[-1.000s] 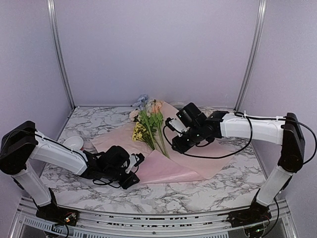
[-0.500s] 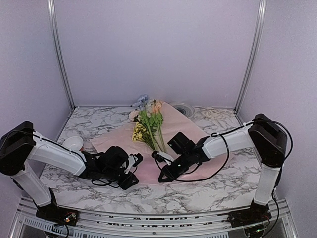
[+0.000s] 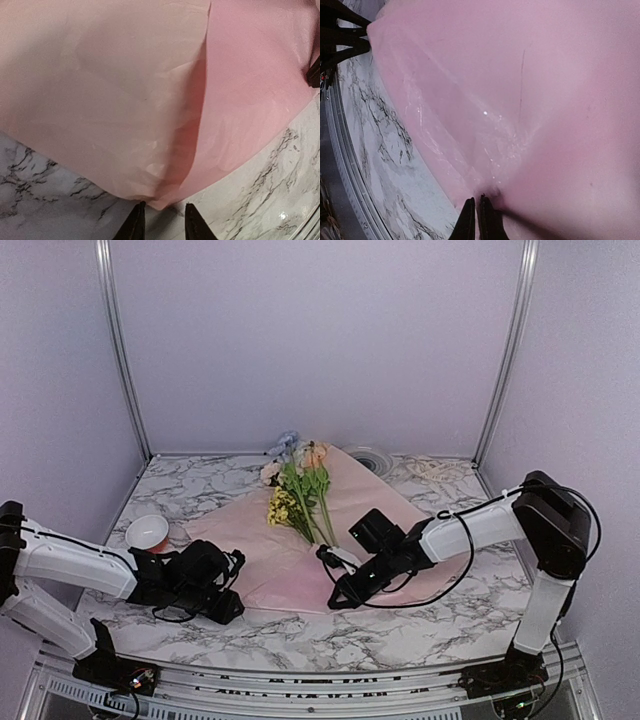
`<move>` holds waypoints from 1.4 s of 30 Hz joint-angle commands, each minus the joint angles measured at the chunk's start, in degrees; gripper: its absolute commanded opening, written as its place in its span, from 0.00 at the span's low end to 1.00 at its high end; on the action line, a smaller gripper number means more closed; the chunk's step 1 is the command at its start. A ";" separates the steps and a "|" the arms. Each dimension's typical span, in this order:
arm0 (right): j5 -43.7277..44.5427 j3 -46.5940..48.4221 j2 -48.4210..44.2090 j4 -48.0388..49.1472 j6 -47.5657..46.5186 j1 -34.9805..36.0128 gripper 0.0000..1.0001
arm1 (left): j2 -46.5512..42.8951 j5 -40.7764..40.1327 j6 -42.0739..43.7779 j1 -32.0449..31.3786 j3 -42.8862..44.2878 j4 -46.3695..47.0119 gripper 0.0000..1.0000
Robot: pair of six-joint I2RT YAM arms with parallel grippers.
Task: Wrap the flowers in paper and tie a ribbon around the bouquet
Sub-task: Press the fold line of the 1/4-folded wrapping paper.
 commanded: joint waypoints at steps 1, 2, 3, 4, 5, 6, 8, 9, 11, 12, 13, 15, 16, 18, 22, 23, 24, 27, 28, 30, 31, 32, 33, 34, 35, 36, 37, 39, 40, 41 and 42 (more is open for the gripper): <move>2.70 -1.76 -0.61 -5.19 -0.15 -0.09 0.06 | -5.23 -6.14 -6.12 0.60 -3.42 -8.35 0.29; 2.51 -1.64 -0.45 -5.34 -0.33 0.04 0.06 | -6.38 -6.21 -4.94 0.62 -3.40 -7.72 0.29; 2.43 -1.41 -0.30 -5.46 -0.51 0.17 0.06 | -7.02 -6.12 -3.68 0.60 -2.80 -7.37 0.29; 2.36 -1.15 -0.01 -5.66 -0.69 0.38 0.07 | -7.27 -5.91 -2.05 0.60 -1.73 -7.36 0.29; 2.33 -0.81 0.19 -5.83 -0.77 0.44 0.07 | -7.21 -5.29 -0.25 0.55 -0.08 -7.29 0.29; 2.27 -0.54 0.43 -5.99 -0.93 0.61 0.07 | -6.80 -4.51 1.51 0.47 1.76 -7.27 0.29; 2.14 0.19 0.75 -6.25 -1.01 0.77 0.07 | -4.82 -3.28 4.82 -0.23 6.34 -7.08 0.29; 1.98 0.58 0.79 -6.42 -1.02 0.84 0.07 | -3.48 -2.49 6.67 -0.92 8.49 -6.71 0.28; 2.11 1.45 0.79 -6.86 -1.01 1.09 0.07 | 0.24 0.23 10.28 -2.54 13.27 -6.10 0.28; 2.05 1.60 0.79 -6.90 -0.96 1.15 0.07 | 2.11 1.26 12.03 -3.11 15.28 -5.46 0.28; 1.93 1.79 0.73 -6.76 -0.76 1.25 0.07 | 4.08 1.97 13.51 -3.65 17.02 -4.46 0.28; 1.47 2.11 0.84 -6.60 -0.63 1.22 0.07 | 8.86 3.21 15.58 -3.75 20.68 -2.34 0.28; 1.44 2.42 1.01 -6.97 -0.60 1.22 0.07 | 11.00 3.71 16.46 -3.67 22.42 -1.82 0.28; 2.01 2.76 1.22 -7.60 -0.50 1.22 0.07 | 15.31 3.90 17.88 -3.69 25.00 -1.53 0.28; 2.82 2.58 0.76 -8.08 -0.06 1.26 0.07 | 20.82 4.24 18.59 -3.41 25.78 -2.83 0.27; 3.05 2.55 0.60 -8.38 0.01 1.27 0.07 | 21.13 4.80 18.13 -3.18 24.84 -3.08 0.27; 3.24 2.62 0.40 -8.74 -0.01 1.31 0.07 | 21.06 5.16 17.66 -2.89 23.66 -3.10 0.27; 3.41 2.89 -0.25 -9.67 -0.22 1.25 0.08 | 21.19 5.94 16.90 -2.66 20.05 -3.65 0.27; 3.40 3.09 -0.58 -9.89 -0.24 1.23 0.08 | 21.30 5.93 16.39 -2.65 19.09 -3.95 0.27; 3.53 3.31 -1.13 -10.67 -0.39 1.22 0.08 | 21.08 6.37 15.18 -2.62 17.53 -4.25 0.27; 4.00 3.35 -1.41 -11.33 -0.40 1.22 0.08 | 20.65 6.76 14.52 -2.60 16.79 -4.38 0.27; 4.60 3.26 -1.84 -12.17 -0.27 1.22 0.08 | 20.12 7.11 13.98 -2.65 16.06 -4.40 0.27; 5.22 2.81 -2.33 -12.91 -0.09 1.14 0.08 | 19.48 7.15 13.52 -2.65 15.13 -4.41 0.27; 5.89 2.05 -3.05 -13.55 0.19 0.95 0.08 | 18.92 6.90 13.27 -2.64 14.30 -4.35 0.27; 6.47 1.23 -3.72 -14.13 0.74 0.60 0.08 | 18.31 6.67 13.19 -2.65 13.62 -4.36 0.27; 6.77 0.09 -4.42 -14.53 1.15 -0.06 0.08 | 18.13 6.49 13.10 -2.65 13.02 -4.33 0.27; 6.82 -0.93 -5.19 -14.83 1.52 -0.66 0.08 | 18.19 6.47 13.05 -2.65 12.67 -4.38 0.27; 6.96 -3.37 -7.03 -15.07 2.40 -3.68 0.08 | 18.35 6.56 13.04 -2.65 12.33 -4.32 0.27; 7.45 -4.38 -7.85 -15.30 2.78 -4.65 0.08 | 18.43 6.63 13.11 -2.61 12.24 -4.23 0.27; 8.08 -5.12 -8.65 -15.83 3.01 -5.61 0.08 | 18.45 6.59 13.26 -2.63 12.03 -4.04 0.27; 8.86 -5.73 -9.35 -16.43 3.23 -6.28 0.08 | 18.47 6.46 13.37 -2.65 11.85 -3.82 0.27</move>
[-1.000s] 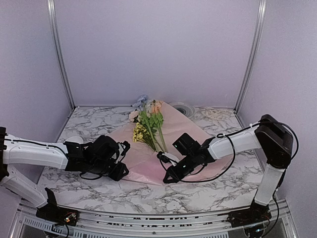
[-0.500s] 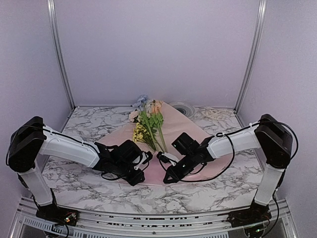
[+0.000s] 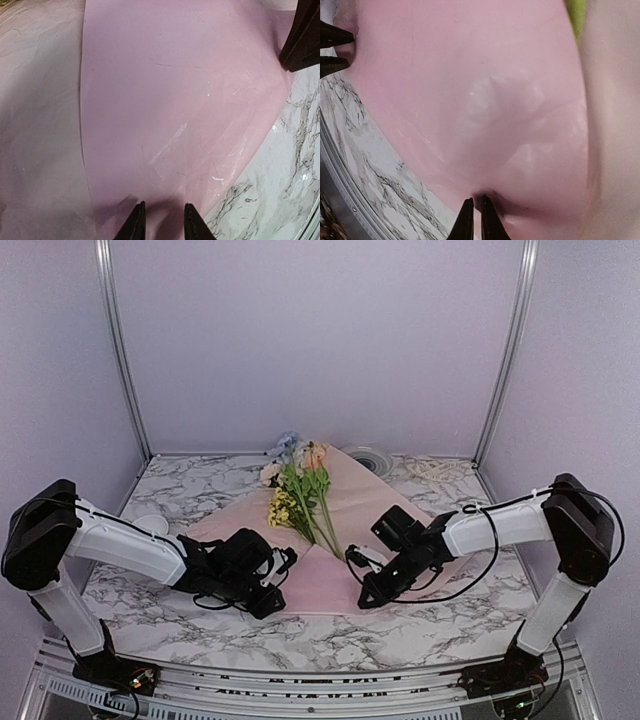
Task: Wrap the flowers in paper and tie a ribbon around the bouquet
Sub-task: Press the fold line of the 1/4-folded wrapping paper.
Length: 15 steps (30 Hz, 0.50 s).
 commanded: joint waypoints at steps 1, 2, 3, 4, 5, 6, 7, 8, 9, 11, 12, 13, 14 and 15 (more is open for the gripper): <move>4.52 -3.37 -3.02 -6.03 1.91 -4.34 0.08 | 1.29 0.80 -0.70 0.21 -3.17 -6.79 0.27; 4.79 -3.98 -3.60 -6.58 1.93 -4.75 0.08 | 1.27 0.82 -0.62 0.21 -3.18 -6.73 0.26; 4.97 -4.52 -4.25 -7.23 2.01 -5.06 0.08 | 1.19 0.99 -0.62 0.22 -3.18 -6.74 0.27; 5.23 -5.13 -4.91 -7.98 2.06 -5.38 0.08 | 1.13 1.15 -0.61 0.21 -3.18 -6.67 0.27; 5.87 -5.67 -5.66 -8.85 1.99 -5.84 0.08 | 1.05 1.13 -0.61 0.21 -3.18 -6.57 0.26; 6.65 -6.46 -6.35 -9.69 2.08 -6.49 0.08 | 1.01 1.09 -0.61 0.21 -3.18 -6.55 0.27; 7.29 -7.20 -7.36 -10.27 2.24 -7.51 0.08 | 1.00 1.08 -0.54 0.22 -3.18 -6.39 0.27; 7.54 -7.84 -7.85 -10.88 2.25 -8.68 0.08 | 1.07 1.12 -0.53 0.22 -3.18 -6.23 0.27; 7.82 -8.47 -8.52 -11.48 2.24 -9.69 0.07 | 1.15 1.16 -0.48 0.21 -3.18 -6.19 0.27; 9.05 -8.98 -10.42 -13.16 2.18 -11.03 0.07 | 1.34 1.36 -0.46 0.21 -3.18 -6.11 0.26; 10.11 -8.96 -11.19 -14.46 2.25 -11.55 0.07 | 1.31 1.42 -0.44 0.21 -3.18 -6.07 0.27; 11.39 -8.88 -12.06 -15.70 2.51 -12.03 0.07 | 1.27 1.42 -0.42 0.21 -3.88 -5.93 0.27; 12.29 -8.77 -12.94 -16.80 2.84 -12.59 0.07 | 1.15 1.34 -0.37 0.21 -4.54 -5.82 0.27; 12.75 -8.52 -13.87 -17.50 3.09 -13.23 0.07 | 1.14 1.34 -0.35 0.21 -4.66 -5.69 0.26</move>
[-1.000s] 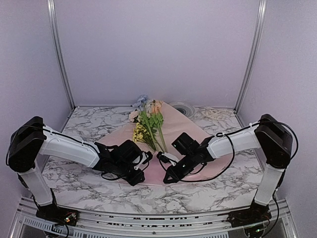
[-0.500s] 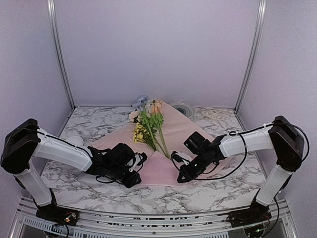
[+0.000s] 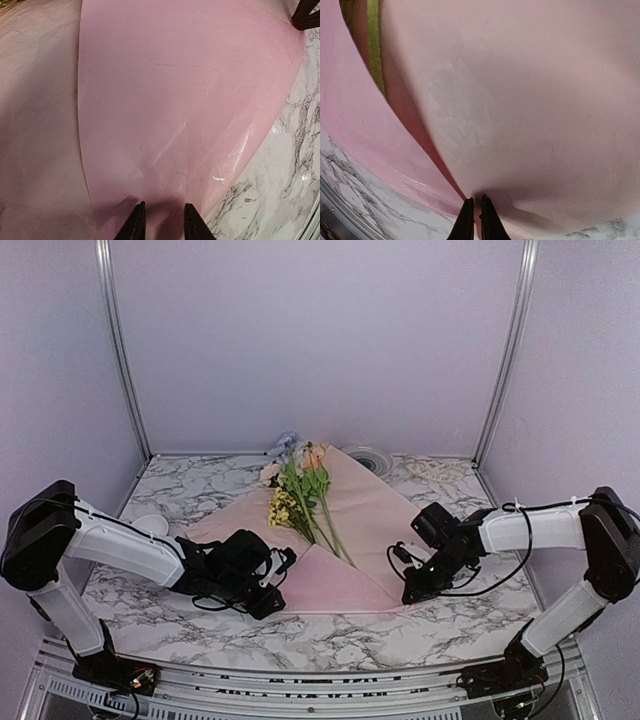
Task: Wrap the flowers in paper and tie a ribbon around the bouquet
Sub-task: Press the fold line of the 1/4-folded wrapping paper, then adjust the fake flower on the 1/4-folded wrapping paper.
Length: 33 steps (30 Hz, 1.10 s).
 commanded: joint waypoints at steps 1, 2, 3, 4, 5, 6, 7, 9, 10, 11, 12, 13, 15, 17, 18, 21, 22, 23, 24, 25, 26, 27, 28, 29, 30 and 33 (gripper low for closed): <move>6.47 0.24 -3.64 -8.03 1.27 -2.68 0.07 | 1.41 1.36 -0.23 0.21 -3.81 -6.98 0.27; 7.29 0.99 -4.24 -8.90 1.30 -3.30 0.07 | 1.41 1.45 -0.18 0.23 -3.72 -6.86 0.27; 8.38 2.05 -4.68 -9.80 1.14 -3.71 0.07 | 1.48 1.52 -0.10 0.21 -3.63 -6.85 0.27; 9.93 3.49 -5.03 -10.84 1.01 -3.90 0.07 | 1.58 1.60 -0.09 0.22 -3.58 -6.79 0.27; 11.15 5.34 -5.24 -11.75 0.88 -3.93 0.07 | 1.57 1.76 -0.09 0.25 -3.61 -6.64 0.27; 11.88 7.24 -5.30 -12.63 0.56 -3.92 0.07 | 1.58 1.78 -0.16 0.22 -3.58 -6.52 0.27; 11.85 9.34 -5.26 -12.46 0.31 -3.80 0.07 | 1.50 1.90 -0.28 0.23 -3.71 -6.38 0.27; 10.31 12.46 -4.91 -10.12 0.04 -2.72 0.07 | 1.27 2.04 -0.42 0.22 -3.97 -5.92 0.27; 9.25 13.70 -4.18 -8.23 -0.23 -1.59 0.07 | 1.17 2.09 -0.58 0.21 -4.12 -5.74 0.27; 8.38 14.99 -2.96 -7.01 -0.70 -0.46 0.07 | 1.06 2.09 -0.67 0.21 -4.27 -5.57 0.27; 7.80 16.61 -0.95 -6.45 -1.16 0.45 0.07 | 0.97 2.01 -0.79 0.21 -4.29 -5.50 0.27; 7.24 18.29 1.46 -6.33 -1.86 1.06 0.07 | 0.93 1.96 -0.83 0.21 -4.29 -5.46 0.27; 7.61 21.94 6.26 -5.68 -3.31 1.34 0.06 | 0.90 2.15 -0.95 0.21 -4.32 -5.44 0.27; 7.19 24.39 10.56 -4.39 -5.03 1.29 0.05 | 0.87 2.23 -0.96 0.21 -4.49 -5.42 0.27; 6.61 25.75 12.68 -4.23 -5.90 1.26 0.05 | 1.02 2.26 -0.96 0.21 -4.60 -5.40 0.27; 4.52 28.92 18.61 -5.29 -7.94 1.48 0.03 | 1.20 2.10 -1.05 0.21 -4.96 -4.97 0.27; 3.16 29.29 20.13 -5.45 -8.50 1.66 0.03 | 1.36 2.24 -1.05 0.21 -4.87 -4.87 0.27; 2.05 29.39 21.05 -5.40 -9.01 1.89 0.02 | 1.60 2.30 -1.12 0.21 -4.83 -4.81 0.27; 1.09 29.40 21.78 -5.39 -9.31 2.18 0.02 | 1.76 2.37 -1.14 0.22 -4.74 -4.72 0.27; 0.38 29.50 22.35 -5.45 -9.53 2.52 0.01 | 1.95 2.45 -1.14 0.21 -4.63 -4.70 0.27; -0.40 29.51 22.74 -5.38 -9.67 2.92 0.01 | 2.09 2.59 -1.14 0.21 -4.54 -4.59 0.27; -1.37 29.30 23.07 -4.83 -9.78 3.45 0.01 | 2.22 2.74 -1.07 0.21 -4.33 -4.50 0.27; -2.66 29.07 23.34 -4.22 -9.78 4.04 0.01 | 2.39 2.82 -1.06 0.21 -4.24 -4.43 0.27; -4.38 28.93 23.80 -3.56 -9.81 4.66 0.01 | 2.56 2.89 -0.93 0.25 -4.23 -4.40 0.27; -5.78 28.79 24.31 -2.97 -9.74 5.14 0.01 | 2.69 2.95 -0.88 0.22 -4.20 -4.36 0.27; -8.54 28.76 25.54 -1.04 -8.92 5.65 0.01 | 2.97 3.27 -0.88 0.22 -4.17 -4.32 0.27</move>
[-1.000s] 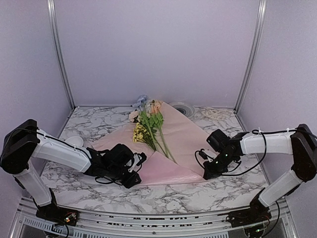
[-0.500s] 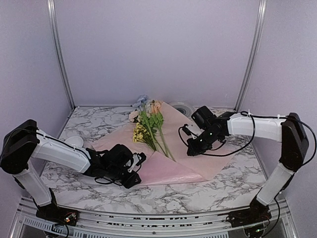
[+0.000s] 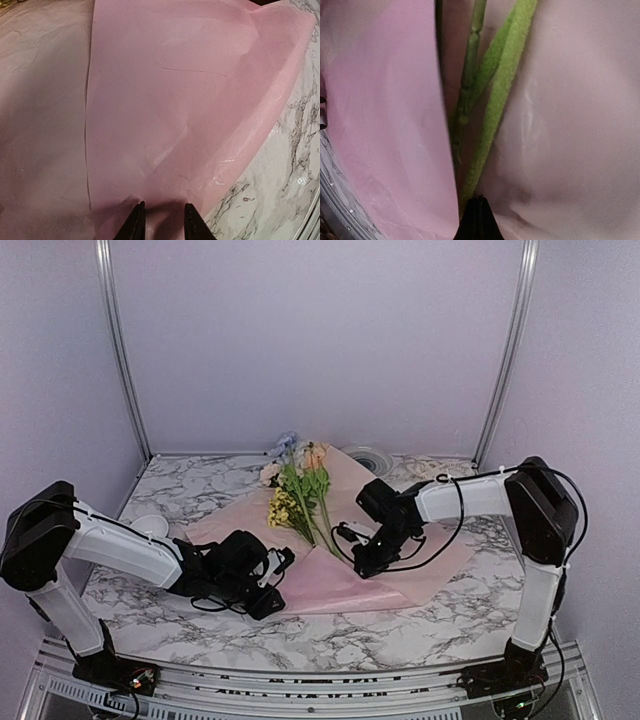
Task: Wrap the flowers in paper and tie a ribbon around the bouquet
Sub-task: Adjust the fake flower on the 1/4-folded wrapping paper.
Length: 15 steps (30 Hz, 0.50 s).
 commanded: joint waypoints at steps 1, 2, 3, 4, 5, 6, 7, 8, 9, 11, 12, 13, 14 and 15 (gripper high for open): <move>-6.62 1.20 2.21 3.68 0.19 1.28 0.01 | 3.57 2.32 -0.51 -0.10 -2.32 -7.73 0.27; -7.42 1.41 2.39 4.46 0.50 1.28 0.01 | 3.50 2.34 -0.46 -0.10 -2.40 -7.73 0.27; -8.38 1.86 2.61 5.04 0.76 1.28 0.01 | 3.44 2.46 -0.38 -0.10 -2.48 -7.75 0.27; -9.29 2.37 2.86 5.64 1.04 1.28 0.01 | 3.33 2.41 -0.27 -0.10 -2.54 -7.73 0.27; -10.65 2.80 3.08 6.26 1.36 1.28 0.01 | 3.24 2.41 -0.25 -0.09 -2.57 -7.73 0.27; -11.99 2.99 3.35 7.31 1.81 1.28 0.01 | 3.22 2.40 -0.17 -0.08 -2.61 -7.77 0.27; -13.32 3.14 3.66 8.45 2.31 1.34 0.01 | 3.22 2.40 -0.16 -0.09 -2.59 -7.73 0.27; -14.45 3.34 4.16 9.26 2.77 1.34 0.01 | 3.22 2.44 -0.15 -0.10 -2.59 -7.75 0.27; -15.01 3.58 4.54 9.77 3.06 1.36 0.01 | 3.29 2.47 -0.15 -0.10 -2.58 -7.73 0.27; -15.22 3.83 5.06 10.22 3.50 1.30 0.00 | 3.39 2.47 -0.31 -0.09 -2.62 -7.79 0.27; -14.83 4.17 5.00 9.68 3.10 1.28 0.00 | 3.39 2.46 -0.33 -0.08 -2.59 -7.75 0.27; -13.44 4.75 4.59 8.51 2.58 1.16 0.00 | 3.39 2.47 -0.33 -0.07 -2.62 -7.73 0.27; -11.43 5.05 3.69 6.79 2.22 0.83 0.00 | 3.32 2.53 -0.33 -0.09 -2.78 -7.73 0.27; -9.67 5.06 2.39 5.86 2.06 -0.01 0.00 | 3.23 2.51 -0.29 -0.10 -2.81 -7.74 0.27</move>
